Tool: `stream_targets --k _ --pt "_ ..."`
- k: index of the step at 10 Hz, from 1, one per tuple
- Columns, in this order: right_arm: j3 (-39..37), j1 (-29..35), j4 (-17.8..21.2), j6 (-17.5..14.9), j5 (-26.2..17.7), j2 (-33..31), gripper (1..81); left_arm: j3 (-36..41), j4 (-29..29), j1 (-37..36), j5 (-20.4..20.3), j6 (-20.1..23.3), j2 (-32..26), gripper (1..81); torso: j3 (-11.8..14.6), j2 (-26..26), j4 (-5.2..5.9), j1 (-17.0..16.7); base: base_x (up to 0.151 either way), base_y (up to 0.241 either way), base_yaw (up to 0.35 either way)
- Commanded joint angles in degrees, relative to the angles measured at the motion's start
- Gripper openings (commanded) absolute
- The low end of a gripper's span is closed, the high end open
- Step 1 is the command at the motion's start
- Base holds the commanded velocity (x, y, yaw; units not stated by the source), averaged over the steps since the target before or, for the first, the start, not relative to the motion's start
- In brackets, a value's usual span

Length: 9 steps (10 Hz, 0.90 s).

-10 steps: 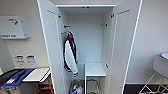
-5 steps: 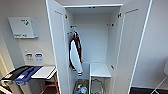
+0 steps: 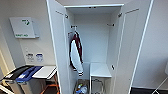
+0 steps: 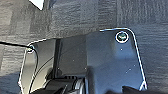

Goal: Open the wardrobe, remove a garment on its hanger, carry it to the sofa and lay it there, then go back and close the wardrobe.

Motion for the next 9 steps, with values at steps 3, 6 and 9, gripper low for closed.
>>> stream_targets --k 3,6,9 --pt "0.0 3.4 0.3 0.0 -2.2 0.0 81.1 0.3 -0.1 -3.6 1.9 0.1 0.3 81.1 0.0 0.0 0.00 0.0 0.000 0.000 0.000" --pt "0.0 3.5 0.3 0.0 -2.2 0.0 81.1 0.3 -0.2 -3.5 1.9 0.1 0.4 81.1 0.0 0.0 0.00 0.0 0.063 0.000 0.000" --pt "0.0 3.5 0.3 0.0 -2.2 0.1 81.1 0.3 -0.2 -3.5 1.9 0.1 0.4 81.1 0.0 -0.1 0.00 0.0 0.127 0.000 0.000"
